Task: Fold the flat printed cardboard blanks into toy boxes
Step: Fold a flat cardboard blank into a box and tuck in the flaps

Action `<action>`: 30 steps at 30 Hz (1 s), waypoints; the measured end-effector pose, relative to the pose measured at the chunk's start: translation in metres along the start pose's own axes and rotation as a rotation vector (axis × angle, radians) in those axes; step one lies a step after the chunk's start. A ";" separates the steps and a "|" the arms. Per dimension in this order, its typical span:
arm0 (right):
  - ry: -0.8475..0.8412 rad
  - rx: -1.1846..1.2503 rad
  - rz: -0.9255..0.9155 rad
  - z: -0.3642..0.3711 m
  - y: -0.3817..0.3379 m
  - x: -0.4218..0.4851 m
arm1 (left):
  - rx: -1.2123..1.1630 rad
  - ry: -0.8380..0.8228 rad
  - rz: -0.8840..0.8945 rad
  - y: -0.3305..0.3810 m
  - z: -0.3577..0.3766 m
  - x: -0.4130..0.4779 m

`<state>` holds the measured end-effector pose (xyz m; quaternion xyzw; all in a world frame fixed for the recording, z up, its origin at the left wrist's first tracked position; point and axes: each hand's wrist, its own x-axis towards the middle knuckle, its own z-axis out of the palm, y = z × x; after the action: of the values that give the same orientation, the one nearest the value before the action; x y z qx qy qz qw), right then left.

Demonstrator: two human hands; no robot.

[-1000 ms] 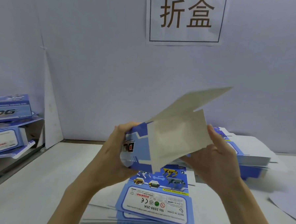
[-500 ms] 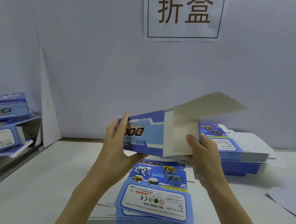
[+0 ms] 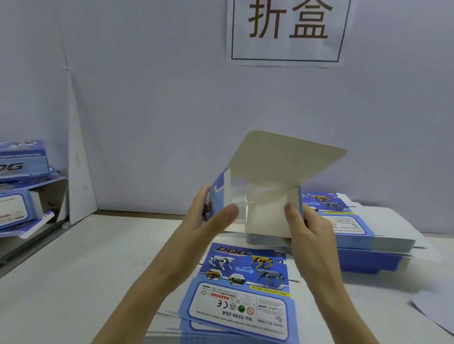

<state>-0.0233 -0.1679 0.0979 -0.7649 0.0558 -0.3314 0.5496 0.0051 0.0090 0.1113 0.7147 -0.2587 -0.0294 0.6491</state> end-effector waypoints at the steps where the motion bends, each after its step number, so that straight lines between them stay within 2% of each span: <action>1: -0.015 -0.006 -0.031 0.001 -0.001 -0.001 | -0.003 0.007 0.002 0.000 -0.001 -0.002; 6: -0.076 -0.060 -0.161 0.007 -0.002 -0.008 | -0.051 0.041 0.015 -0.001 -0.011 -0.004; 9: -0.082 -0.085 -0.195 0.010 0.001 -0.008 | -0.096 -0.002 -0.020 0.001 -0.016 -0.004; 13: -0.053 -0.040 -0.158 0.007 0.004 -0.005 | -0.060 -0.041 -0.062 0.004 -0.018 -0.005; 18: -0.070 -0.032 -0.140 0.007 0.000 -0.008 | -0.032 -0.025 0.009 0.000 -0.013 -0.006; 24: -0.106 0.157 0.028 0.001 -0.006 -0.006 | 0.006 -0.029 -0.010 -0.001 -0.018 -0.004; 30: -0.090 -0.122 -0.155 0.002 0.004 -0.006 | -0.025 0.041 -0.029 -0.001 -0.010 -0.004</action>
<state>-0.0253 -0.1657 0.0912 -0.8130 -0.0079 -0.3343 0.4768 0.0062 0.0199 0.1110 0.7109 -0.2343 -0.0273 0.6626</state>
